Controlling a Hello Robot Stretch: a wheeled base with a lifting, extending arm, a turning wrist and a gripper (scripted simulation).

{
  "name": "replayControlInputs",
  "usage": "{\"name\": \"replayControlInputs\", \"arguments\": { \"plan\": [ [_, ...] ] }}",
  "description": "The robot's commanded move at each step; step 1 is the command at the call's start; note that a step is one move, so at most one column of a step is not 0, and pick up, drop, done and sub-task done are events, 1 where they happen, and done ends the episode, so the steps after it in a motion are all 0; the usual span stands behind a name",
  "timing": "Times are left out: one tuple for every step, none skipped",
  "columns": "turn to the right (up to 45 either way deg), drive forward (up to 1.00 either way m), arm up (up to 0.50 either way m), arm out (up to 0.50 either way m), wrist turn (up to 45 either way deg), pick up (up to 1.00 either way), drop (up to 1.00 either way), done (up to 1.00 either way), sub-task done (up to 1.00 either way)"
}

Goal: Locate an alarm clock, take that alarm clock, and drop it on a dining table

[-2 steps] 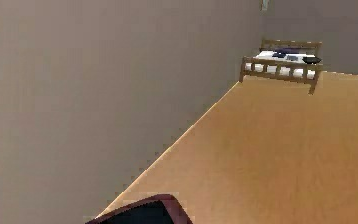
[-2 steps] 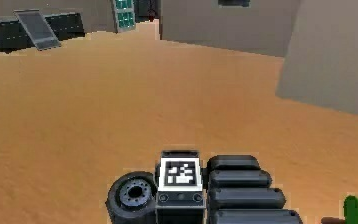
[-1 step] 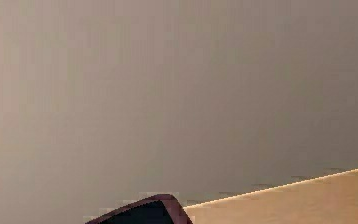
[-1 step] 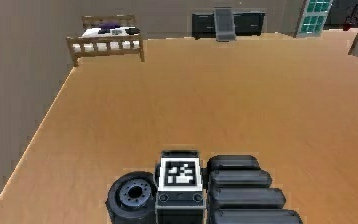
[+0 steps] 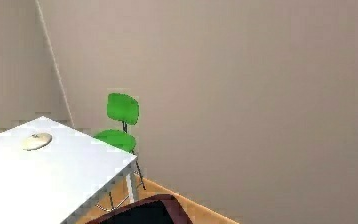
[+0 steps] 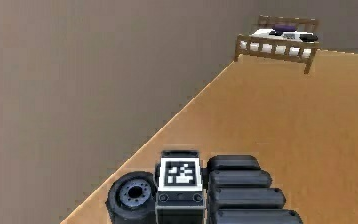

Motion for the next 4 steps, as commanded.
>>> {"name": "replayControlInputs", "arguments": {
  "plan": [
    [-45.0,0.00,0.00,0.00,0.0,0.00,0.00,0.00,0.00],
    [-33.0,0.00,0.00,0.00,0.0,0.00,0.00,0.00,0.00],
    [0.0,0.30,0.00,0.00,0.0,0.00,0.00,0.00,0.00],
    [-45.0,0.00,0.00,0.00,0.0,0.00,0.00,0.00,0.00]
  ]
}}
